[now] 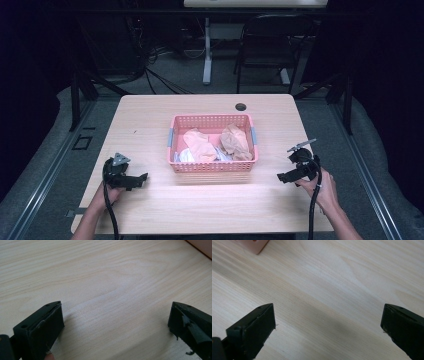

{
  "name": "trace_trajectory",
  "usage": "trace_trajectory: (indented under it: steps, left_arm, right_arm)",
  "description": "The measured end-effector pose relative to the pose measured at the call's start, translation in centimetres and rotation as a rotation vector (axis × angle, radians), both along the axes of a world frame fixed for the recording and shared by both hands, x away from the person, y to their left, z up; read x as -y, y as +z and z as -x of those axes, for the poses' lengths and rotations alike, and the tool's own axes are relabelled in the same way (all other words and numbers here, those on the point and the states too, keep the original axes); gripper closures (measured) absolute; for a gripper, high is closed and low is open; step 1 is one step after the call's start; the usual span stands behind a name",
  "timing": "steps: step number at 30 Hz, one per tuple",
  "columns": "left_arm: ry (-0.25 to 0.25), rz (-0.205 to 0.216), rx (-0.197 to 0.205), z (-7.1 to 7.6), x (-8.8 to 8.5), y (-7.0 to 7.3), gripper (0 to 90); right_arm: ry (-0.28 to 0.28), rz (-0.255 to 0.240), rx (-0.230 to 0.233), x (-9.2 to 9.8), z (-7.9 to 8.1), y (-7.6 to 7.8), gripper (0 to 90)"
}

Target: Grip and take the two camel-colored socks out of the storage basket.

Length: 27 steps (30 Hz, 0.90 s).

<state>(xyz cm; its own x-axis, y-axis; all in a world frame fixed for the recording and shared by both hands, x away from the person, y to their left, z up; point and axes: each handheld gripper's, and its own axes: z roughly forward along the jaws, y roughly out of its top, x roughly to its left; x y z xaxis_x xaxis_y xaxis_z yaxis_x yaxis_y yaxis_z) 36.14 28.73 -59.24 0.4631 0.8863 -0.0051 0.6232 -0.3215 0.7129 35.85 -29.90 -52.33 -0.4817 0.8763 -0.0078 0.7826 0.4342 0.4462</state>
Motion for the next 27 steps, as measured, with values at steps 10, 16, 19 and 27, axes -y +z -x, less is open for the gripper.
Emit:
trace_trajectory:
  steps: [10,16,19,27]
  left_arm:
    - [-0.003,-0.002,-0.001,0.0,0.0,0.0,0.0]
    - [-0.003,-0.003,-0.001,0.0,0.0,0.0,0.0]
    - [-0.003,-0.003,-0.001,0.0,0.0,0.0,0.0]
    - [-0.002,-0.003,0.001,0.0,0.0,0.0,0.0]
  right_arm:
    - [0.039,-0.033,0.054,-1.0,0.4,2.7,0.0]
    - [0.063,-0.041,0.082,-1.8,0.8,4.3,0.0]
    - [0.078,-0.052,0.094,-2.1,1.0,5.1,0.0]
    - [0.094,-0.035,0.125,-3.2,0.7,6.8,0.0]
